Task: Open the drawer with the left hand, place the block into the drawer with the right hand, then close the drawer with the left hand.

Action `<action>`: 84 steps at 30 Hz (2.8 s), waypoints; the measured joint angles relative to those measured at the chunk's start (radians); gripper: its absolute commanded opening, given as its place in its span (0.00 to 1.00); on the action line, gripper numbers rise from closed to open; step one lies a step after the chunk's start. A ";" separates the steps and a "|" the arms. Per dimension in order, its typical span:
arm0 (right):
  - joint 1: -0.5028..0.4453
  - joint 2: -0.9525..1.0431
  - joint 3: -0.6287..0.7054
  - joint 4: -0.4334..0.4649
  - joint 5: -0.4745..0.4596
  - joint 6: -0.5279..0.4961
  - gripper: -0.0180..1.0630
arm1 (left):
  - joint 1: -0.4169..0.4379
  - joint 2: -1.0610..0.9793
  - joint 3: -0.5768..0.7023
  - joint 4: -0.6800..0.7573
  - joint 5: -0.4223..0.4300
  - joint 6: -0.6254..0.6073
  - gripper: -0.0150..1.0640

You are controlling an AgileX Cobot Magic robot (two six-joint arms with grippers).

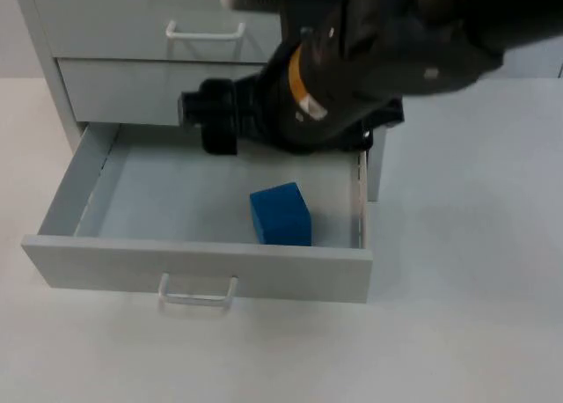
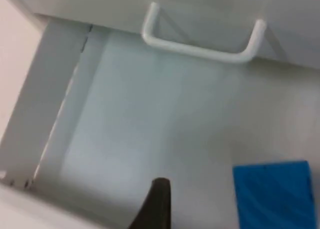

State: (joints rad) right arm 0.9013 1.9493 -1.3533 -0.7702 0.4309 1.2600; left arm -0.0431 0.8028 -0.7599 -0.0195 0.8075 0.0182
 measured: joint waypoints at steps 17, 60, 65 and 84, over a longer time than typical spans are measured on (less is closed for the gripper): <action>0.002 -0.223 0.131 0.413 0.277 -0.558 0.76 | 0.000 0.000 0.000 0.000 0.000 0.000 0.99; -0.782 -0.691 0.477 0.700 0.385 -1.103 0.76 | 0.000 0.000 0.000 0.000 0.000 0.002 0.99; -0.784 -0.691 0.477 0.700 0.384 -1.107 0.76 | 0.000 0.000 0.000 0.000 0.000 0.002 0.99; -0.784 -0.699 0.477 0.700 0.357 -1.107 0.76 | 0.000 0.000 0.000 0.001 0.024 0.002 0.99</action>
State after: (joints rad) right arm 0.1177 1.2500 -0.8767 -0.0706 0.7881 0.1530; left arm -0.0431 0.8028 -0.7599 -0.0188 0.8312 0.0200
